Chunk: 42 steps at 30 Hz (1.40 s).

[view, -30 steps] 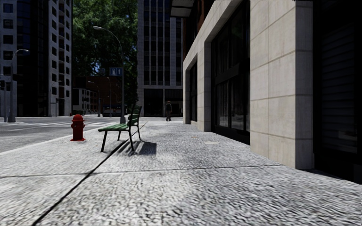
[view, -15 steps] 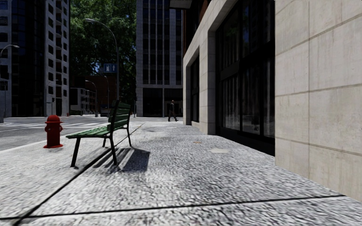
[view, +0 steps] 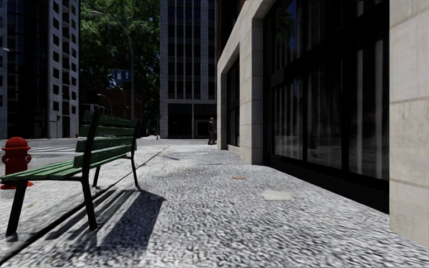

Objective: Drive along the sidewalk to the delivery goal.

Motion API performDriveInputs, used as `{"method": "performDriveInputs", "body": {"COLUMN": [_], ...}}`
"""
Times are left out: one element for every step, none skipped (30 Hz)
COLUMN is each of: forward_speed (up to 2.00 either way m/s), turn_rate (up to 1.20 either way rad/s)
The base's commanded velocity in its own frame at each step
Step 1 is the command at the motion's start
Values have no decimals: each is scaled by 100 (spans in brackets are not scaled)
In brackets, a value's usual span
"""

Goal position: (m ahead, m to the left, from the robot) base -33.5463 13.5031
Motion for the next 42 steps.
{"method": "performDriveInputs", "body": {"forward_speed": [200, 200, 200, 200, 200, 200, 200, 200, 200, 200, 200, 200, 200, 200, 200, 200, 200, 200, 200, 200, 200, 200, 200, 200, 200, 200, 200, 200, 200, 200, 200, 200, 200, 200, 200, 200, 200, 200, 200, 200, 200, 200], "turn_rate": [0, 0, 0, 0, 0, 0, 0, 0, 3, 6, 9, 9, 14, 16, 18, 20, 20, 22, 22, 22, 22, 22, 22, 22, 22, 22, 22, 22, 22, 22, 22, 22, 22, 22, 24, 25, 26, 26, 26, 27, 27, 27]}}
